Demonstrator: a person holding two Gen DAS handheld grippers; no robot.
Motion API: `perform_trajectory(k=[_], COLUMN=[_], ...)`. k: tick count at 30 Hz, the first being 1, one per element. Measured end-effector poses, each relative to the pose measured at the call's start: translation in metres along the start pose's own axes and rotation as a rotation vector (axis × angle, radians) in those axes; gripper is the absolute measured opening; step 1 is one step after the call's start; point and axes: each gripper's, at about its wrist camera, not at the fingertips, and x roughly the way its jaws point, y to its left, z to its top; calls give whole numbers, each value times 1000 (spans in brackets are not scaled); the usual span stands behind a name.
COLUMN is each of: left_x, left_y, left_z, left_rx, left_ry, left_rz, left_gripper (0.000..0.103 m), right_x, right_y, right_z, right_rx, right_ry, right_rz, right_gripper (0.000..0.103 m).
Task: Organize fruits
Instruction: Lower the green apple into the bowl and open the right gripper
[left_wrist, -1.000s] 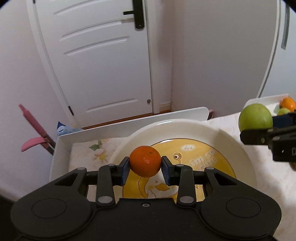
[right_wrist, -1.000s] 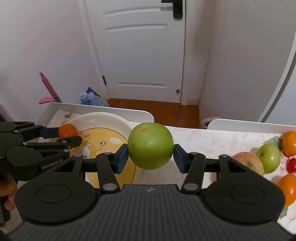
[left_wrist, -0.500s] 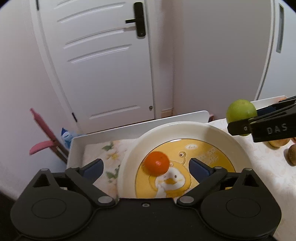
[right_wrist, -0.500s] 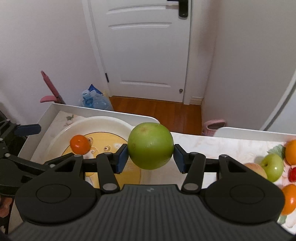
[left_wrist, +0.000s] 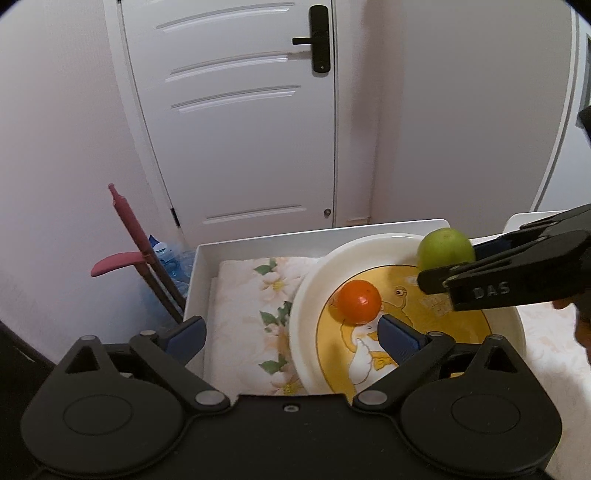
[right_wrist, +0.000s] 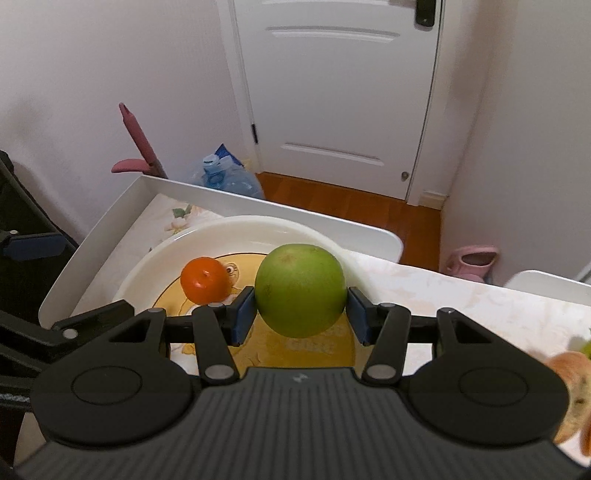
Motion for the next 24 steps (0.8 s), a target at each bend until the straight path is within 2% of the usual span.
perform_trajectory(k=[4, 6, 7, 8, 24], left_x=[-2, -4, -5, -6, -28], left_y=[5, 4, 4, 4, -1], left_z=[-1, -2, -3, -3, 0], left_rx=[-11, -9, -7, -5, -11], left_ry=[-1, -1, -2, -2, -34], left_rz=[1, 4, 5, 7, 22], left_gripper=[101, 101, 101, 101, 101], right_x=[3, -2, -7, -11, -54], right_y=[2, 2, 2, 3, -8], right_z=[0, 0, 0, 0, -7], right_rx=[2, 6, 6, 6, 69], right_ry=[-9, -41, -62, -84, -117], right_rz=[4, 1, -7, -15, -46], right_gripper=[69, 83, 98, 103, 103])
